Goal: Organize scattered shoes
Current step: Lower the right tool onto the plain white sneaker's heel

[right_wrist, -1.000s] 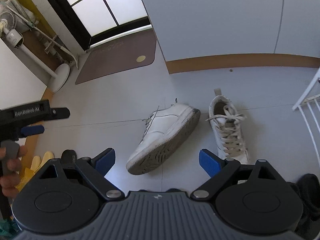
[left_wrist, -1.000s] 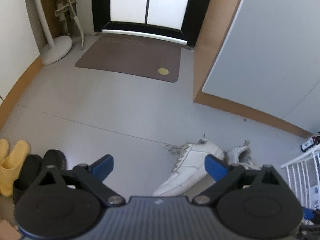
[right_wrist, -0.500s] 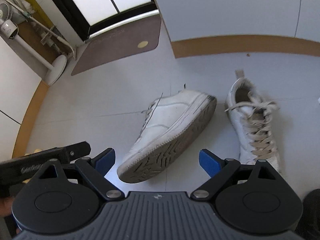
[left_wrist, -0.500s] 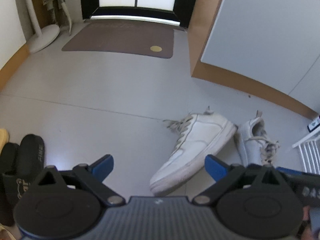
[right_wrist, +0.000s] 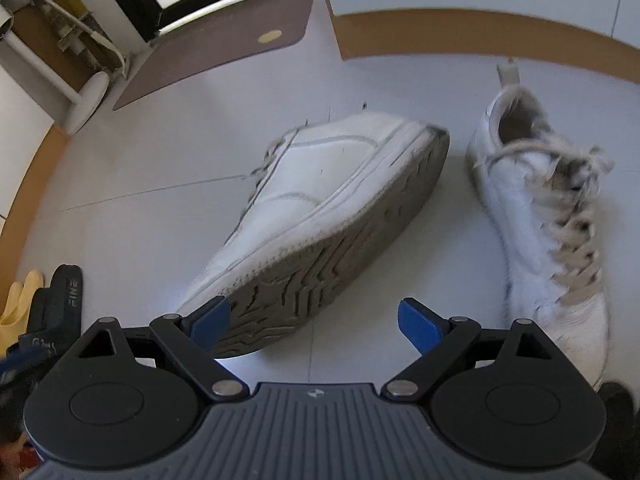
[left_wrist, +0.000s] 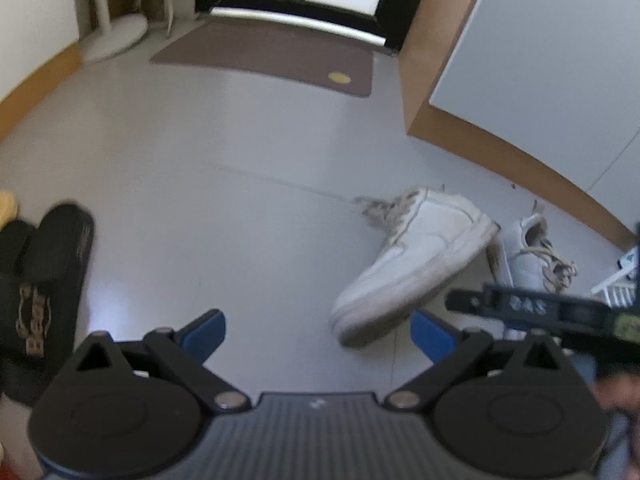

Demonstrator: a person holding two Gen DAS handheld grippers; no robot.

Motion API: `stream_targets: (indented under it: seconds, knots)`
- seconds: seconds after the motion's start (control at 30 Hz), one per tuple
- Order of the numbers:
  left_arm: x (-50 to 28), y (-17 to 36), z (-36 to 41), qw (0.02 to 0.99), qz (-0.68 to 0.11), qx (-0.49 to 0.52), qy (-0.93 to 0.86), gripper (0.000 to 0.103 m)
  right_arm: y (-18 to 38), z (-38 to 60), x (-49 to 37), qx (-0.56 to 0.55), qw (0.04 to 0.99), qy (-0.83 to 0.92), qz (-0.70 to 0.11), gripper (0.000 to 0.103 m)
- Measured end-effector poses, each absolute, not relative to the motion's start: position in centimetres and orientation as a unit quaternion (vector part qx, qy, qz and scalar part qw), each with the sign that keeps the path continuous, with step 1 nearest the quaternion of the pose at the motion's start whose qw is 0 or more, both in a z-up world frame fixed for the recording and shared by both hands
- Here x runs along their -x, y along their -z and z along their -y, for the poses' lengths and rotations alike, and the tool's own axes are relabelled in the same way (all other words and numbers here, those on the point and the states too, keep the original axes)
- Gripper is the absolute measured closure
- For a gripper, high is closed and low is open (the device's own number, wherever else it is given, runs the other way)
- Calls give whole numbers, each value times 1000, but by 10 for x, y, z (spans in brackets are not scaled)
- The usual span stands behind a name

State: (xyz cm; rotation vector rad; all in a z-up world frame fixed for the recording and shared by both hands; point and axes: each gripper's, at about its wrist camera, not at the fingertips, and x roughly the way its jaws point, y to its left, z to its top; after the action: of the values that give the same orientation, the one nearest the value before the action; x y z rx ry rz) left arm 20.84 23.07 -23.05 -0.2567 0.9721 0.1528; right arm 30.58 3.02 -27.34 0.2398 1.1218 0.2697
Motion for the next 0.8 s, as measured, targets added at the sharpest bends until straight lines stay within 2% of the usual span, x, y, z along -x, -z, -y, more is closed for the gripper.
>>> stream_targets:
  seconds: [0.27, 0.63, 0.8]
  knots:
    - [-192, 234, -249, 868, -457, 165, -103, 2, 272, -40, -309, -118, 836, -123, -522, 9]
    - [-195, 249, -239, 865, -463, 169, -95, 2, 268, -13, -336, -156, 840, -97, -511, 10]
    - [-194, 249, -244, 865, -465, 170, -87, 2, 257, -37, -354, -117, 849, -113, -502, 10]
